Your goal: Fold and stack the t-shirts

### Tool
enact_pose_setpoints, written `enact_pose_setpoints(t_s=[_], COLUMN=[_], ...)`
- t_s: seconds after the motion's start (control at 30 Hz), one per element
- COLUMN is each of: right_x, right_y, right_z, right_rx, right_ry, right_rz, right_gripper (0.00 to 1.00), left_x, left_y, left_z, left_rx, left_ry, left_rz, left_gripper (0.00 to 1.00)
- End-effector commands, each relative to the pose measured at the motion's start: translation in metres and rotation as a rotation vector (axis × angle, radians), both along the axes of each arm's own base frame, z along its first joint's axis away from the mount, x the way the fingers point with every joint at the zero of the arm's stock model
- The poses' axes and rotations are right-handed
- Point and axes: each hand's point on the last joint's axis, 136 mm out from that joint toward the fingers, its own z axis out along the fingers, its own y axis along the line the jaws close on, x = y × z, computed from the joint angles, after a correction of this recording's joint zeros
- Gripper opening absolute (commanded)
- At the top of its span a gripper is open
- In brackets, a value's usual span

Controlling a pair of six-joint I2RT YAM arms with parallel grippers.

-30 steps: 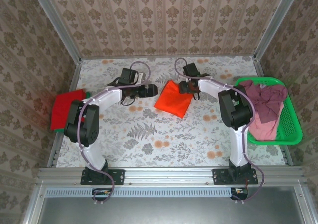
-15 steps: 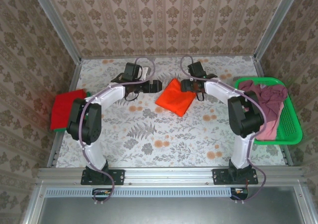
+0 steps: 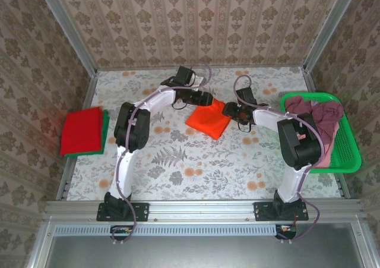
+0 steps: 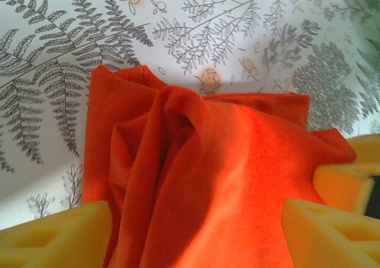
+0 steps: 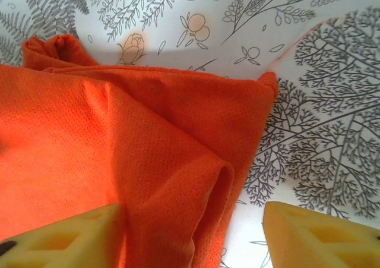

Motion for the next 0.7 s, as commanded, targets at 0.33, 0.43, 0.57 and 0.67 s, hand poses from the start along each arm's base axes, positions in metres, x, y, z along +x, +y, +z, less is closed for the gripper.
enact_pose_setpoints(t_s=[0.33,0.43,0.57,0.67], right_x=[0.015,0.022,0.032,0.036], right_y=[-0.006,0.007,0.031,0.045], right_z=[-0.023,-0.026,-0.017,-0.013], right_rx=[0.059,0.091,0.154,0.168], right_ry=[0.065,0.079,0.040,0.036], right_rz=[0.021,0.080,0.203,0.276], right_gripper=[0.42,0.37,0.32,0.29], left_x=[0.013,0.004,-0.003,-0.010], left_y=[0.015,0.028,0.049,0.063], left_z=[-0.052,-0.058,-0.046,-0.027], left_rx=[0.141,0.153,0.084,0.036], left_ry=[0.128,0.157,0.143,0.095], left_rz=[0.084,0.133,0.249,0.317], left_gripper=[0.25,0.23,0.28,0.36])
